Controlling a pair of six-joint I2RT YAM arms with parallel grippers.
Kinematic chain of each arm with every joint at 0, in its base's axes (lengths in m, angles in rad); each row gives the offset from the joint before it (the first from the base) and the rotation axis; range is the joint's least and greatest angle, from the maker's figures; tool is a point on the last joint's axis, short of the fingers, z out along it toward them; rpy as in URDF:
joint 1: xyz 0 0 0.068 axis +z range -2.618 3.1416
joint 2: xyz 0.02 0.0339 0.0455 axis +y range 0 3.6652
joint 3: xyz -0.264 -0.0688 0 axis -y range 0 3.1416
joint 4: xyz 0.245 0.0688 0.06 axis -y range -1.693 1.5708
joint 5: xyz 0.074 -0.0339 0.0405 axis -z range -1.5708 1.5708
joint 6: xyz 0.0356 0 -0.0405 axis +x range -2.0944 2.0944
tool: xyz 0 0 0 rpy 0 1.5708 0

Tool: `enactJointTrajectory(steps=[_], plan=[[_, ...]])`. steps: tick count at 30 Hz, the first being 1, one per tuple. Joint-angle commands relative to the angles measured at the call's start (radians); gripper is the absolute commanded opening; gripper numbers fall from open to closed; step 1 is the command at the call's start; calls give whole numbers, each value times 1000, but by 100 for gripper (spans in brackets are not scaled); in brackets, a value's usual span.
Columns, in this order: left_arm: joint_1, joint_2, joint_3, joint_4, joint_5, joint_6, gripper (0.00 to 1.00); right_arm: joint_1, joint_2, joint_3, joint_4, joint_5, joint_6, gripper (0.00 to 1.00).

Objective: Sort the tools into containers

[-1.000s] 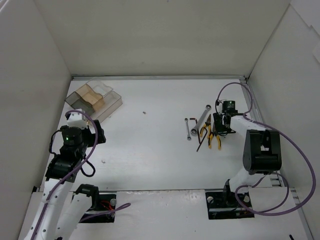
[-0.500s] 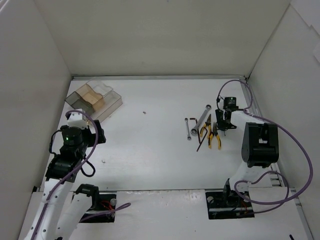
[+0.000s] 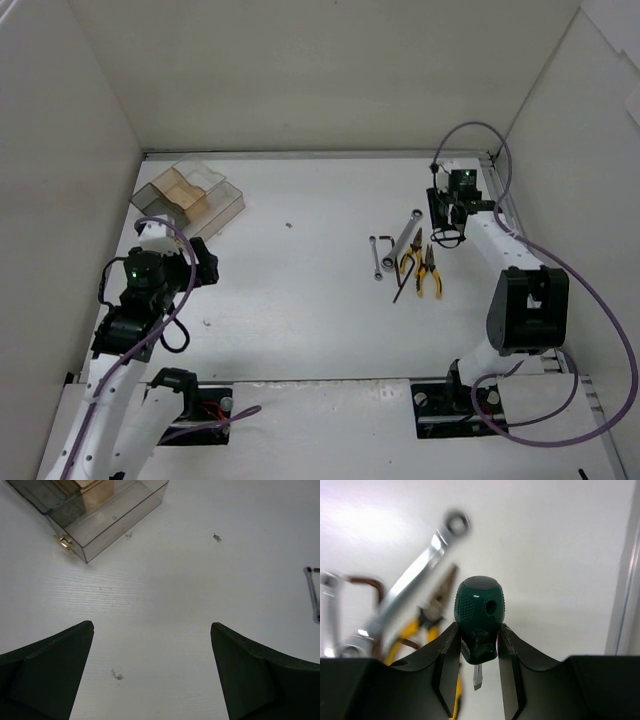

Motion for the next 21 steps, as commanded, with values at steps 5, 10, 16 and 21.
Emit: enactJointTrajectory(steps=[5,10,16,21], plan=[[-11,121,158,199,294,-220,97,264,-257,148,96,-172,28,0],[-61,202,235,311,398,-346,95,430,-387,58,171,-217,77,0],[-190,305,301,418,340,-398,94,576,-453,-10,276,-214,146,0],[-324,421,388,485,279,-412,90,674,-436,-11,329,-226,193,0]])
